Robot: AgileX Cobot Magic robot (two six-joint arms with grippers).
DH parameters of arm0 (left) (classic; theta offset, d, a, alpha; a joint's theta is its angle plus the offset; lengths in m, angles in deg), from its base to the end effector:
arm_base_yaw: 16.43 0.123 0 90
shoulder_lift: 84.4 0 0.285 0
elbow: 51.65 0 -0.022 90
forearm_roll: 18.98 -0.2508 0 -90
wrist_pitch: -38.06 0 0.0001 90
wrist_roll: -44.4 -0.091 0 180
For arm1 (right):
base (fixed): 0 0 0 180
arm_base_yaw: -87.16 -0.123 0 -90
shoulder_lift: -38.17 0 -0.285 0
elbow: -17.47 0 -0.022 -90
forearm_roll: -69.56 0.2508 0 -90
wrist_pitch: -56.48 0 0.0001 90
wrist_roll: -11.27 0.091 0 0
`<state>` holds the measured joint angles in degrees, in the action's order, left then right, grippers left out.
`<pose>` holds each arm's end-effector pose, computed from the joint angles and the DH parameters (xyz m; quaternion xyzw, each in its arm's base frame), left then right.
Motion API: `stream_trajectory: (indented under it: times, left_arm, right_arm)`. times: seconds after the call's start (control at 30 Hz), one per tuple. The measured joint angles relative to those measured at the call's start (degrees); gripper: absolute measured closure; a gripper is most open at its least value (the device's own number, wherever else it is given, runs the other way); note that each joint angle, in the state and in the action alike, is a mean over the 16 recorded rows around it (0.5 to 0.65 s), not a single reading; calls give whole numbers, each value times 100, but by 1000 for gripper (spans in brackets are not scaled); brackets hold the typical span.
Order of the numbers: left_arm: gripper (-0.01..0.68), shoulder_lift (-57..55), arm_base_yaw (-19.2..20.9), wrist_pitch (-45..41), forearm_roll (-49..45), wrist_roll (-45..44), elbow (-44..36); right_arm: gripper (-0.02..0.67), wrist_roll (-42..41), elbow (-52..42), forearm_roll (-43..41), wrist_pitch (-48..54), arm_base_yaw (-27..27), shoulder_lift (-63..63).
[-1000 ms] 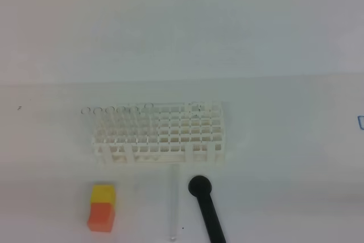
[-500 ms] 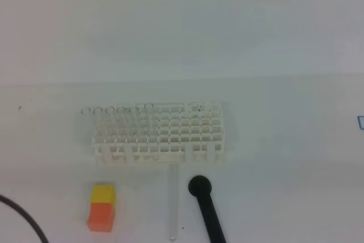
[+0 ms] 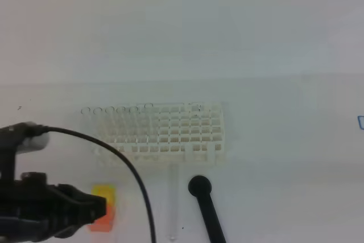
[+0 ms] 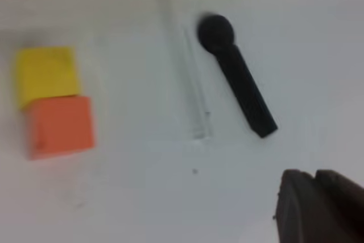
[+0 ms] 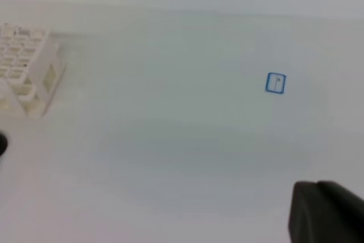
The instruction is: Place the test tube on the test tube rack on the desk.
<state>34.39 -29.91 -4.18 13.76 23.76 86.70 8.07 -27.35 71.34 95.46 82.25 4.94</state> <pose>0.1540 -0.0710 0.2732 0.1325 0.9168 -0.2249 0.3023 0.0830 0.0089 0.3112 -0.0551 0.8509 0.0224 0.5219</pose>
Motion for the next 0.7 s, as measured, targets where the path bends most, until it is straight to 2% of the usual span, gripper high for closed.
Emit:
stream_trajectory:
  times: [0.17, 0.37, 0.53, 0.7]
  left_arm:
    - [613, -834, -762, 447, -74, 194, 168]
    - [579, -1638, -1800, 925, -857, 1176, 493]
    - [498, -2267, -2422, 1101, -1406, 2035, 844]
    - [399, -2888, -2746, 1048, -1828, 2730, 1180]
  right_arm:
    - [650, 44, 2, 15, 57, 0, -1]
    - [650, 108, 2, 20, 107, 0, -1]
    - [650, 153, 2, 26, 134, 0, -1]
    - [650, 167, 2, 31, 149, 0, -1]
